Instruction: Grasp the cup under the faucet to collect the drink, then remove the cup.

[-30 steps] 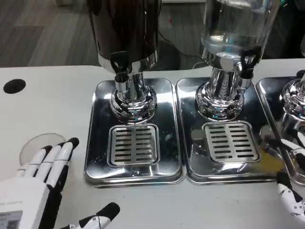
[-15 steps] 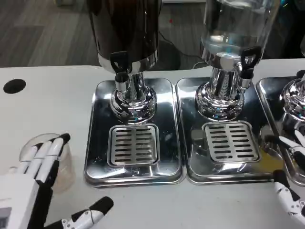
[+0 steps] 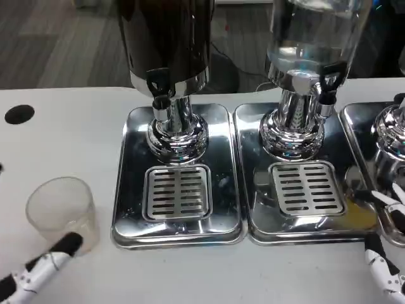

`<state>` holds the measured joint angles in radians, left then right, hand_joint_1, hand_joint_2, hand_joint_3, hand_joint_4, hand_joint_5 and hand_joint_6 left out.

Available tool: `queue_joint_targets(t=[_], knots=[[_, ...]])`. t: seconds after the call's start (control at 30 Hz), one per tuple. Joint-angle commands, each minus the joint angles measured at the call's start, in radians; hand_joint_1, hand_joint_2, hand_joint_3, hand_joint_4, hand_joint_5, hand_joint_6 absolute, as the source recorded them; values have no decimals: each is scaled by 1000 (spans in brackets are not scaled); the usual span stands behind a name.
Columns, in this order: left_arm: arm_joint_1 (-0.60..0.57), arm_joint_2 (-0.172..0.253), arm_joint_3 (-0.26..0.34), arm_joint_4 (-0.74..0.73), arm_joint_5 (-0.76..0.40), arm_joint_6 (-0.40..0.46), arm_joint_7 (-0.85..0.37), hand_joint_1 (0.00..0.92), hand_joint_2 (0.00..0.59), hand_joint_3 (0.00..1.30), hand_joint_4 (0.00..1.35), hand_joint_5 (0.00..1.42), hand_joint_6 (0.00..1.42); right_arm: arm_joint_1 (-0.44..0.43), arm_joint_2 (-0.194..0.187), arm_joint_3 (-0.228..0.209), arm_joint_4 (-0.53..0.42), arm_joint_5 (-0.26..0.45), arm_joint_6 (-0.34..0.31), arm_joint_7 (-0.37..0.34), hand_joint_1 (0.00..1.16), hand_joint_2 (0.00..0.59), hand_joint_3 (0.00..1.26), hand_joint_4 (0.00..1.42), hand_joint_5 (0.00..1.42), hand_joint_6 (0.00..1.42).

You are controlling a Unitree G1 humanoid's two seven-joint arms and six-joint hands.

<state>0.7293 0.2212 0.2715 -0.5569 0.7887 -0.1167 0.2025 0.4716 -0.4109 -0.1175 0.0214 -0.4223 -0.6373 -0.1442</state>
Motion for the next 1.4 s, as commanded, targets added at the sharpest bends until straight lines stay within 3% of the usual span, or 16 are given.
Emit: queue_joint_targets(t=[0.03, 0.37, 0.77, 0.93, 1.4], knots=[[-32, -2, 18, 17, -14, 52, -30, 0, 41, 74, 0, 149, 285, 8, -7, -2, 10, 24, -28, 12, 504, 511, 222, 54, 12, 0], [-152, 16, -10, 77, 74, 199, -74, 74, 41, 67, 14, 225, 380, 40, -7, -6, 20, 44, -67, 16, 494, 507, 222, 54, 13, 0], [-252, 30, -108, 173, 201, 327, -66, 194, 50, 65, 56, 353, 595, 87, -11, -34, 32, 74, -116, 24, 465, 508, 232, 54, 20, 0], [-273, 28, -145, 185, 236, 358, -56, 202, 60, 76, 70, 389, 666, 98, -13, -46, 26, 82, -127, 34, 461, 508, 232, 54, 24, 0], [-352, 19, -212, 255, 238, 420, -44, 184, 66, 99, 91, 427, 701, 115, -10, -64, 27, 109, -154, 67, 449, 502, 240, 62, 26, 0]])
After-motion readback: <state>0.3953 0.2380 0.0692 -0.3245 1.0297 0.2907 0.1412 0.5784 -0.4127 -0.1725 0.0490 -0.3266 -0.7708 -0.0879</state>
